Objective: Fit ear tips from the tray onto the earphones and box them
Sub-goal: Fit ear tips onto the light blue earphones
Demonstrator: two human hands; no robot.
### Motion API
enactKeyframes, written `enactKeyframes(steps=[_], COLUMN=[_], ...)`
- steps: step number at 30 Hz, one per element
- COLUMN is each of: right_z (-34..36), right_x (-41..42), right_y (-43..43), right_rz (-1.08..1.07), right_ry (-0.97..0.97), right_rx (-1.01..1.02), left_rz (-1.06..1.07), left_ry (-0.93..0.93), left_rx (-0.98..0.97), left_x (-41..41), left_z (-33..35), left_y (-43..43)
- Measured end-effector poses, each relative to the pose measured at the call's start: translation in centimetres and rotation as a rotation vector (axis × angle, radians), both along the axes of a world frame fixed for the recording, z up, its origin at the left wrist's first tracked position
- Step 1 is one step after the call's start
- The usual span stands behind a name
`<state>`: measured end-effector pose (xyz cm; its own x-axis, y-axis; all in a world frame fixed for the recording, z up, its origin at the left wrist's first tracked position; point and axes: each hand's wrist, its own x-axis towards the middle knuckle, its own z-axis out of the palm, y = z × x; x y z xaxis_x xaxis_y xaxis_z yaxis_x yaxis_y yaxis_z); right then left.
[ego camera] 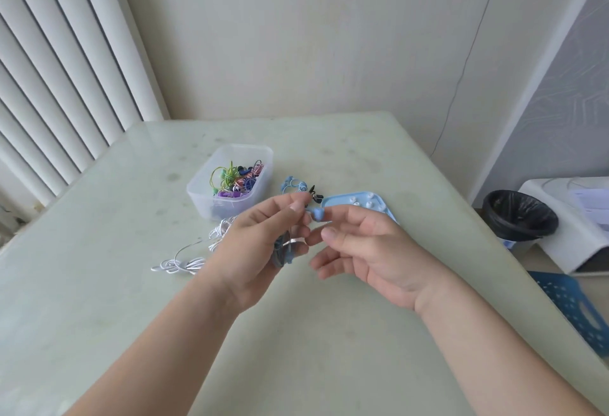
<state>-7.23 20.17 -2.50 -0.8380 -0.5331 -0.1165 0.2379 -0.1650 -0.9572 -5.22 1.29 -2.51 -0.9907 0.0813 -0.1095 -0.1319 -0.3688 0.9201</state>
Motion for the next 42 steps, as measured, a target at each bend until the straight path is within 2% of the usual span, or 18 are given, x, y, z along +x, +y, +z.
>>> enactKeyframes(steps=[3, 9, 11, 18, 22, 27, 34, 37, 42], right_z=[-1.2, -1.4, -1.4, -1.4, -2.0, -2.1, -3.0, -2.8, -2.0], right_x=[-0.5, -0.5, -0.4, 1.4, 1.8, 2.1, 2.4, 2.2, 1.7], right_y=[-0.2, -0.4, -0.5, -0.9, -1.5, -2.1, -3.2, -3.1, -2.3], right_rz=[-0.094, -0.165, -0.178, -0.053, -0.111, -0.157, -0.128, -0.181, -0.319], right_ry=[0.011, 0.147, 0.187, 0.308, 0.269, 0.143, 0.234, 0.202, 0.149], right_rx=[0.003, 0.189, 0.245, 0.373, 0.305, 0.148, 0.239, 0.199, 0.065], left_rz=[0.029, 0.051, 0.06, 0.081, 0.113, 0.132, 0.152, 0.158, 0.237], left_ry=[-0.01, 0.117, 0.122, -0.007, -0.011, -0.003, -0.092, -0.064, 0.057], left_rx=[-0.012, -0.179, -0.182, 0.124, 0.268, 0.356, 0.588, 0.501, -0.089], left_x=[-0.1, 0.2, 0.5, 1.2, 1.4, 1.6, 1.5, 1.3, 1.2], left_z=[-1.2, -2.3, -2.3, -1.5, -1.5, -1.6, -1.4, -1.6, -2.7], left_y=[0.8, 1.2, 1.1, 0.3, -0.1, 0.4, 0.4, 0.2, -0.3])
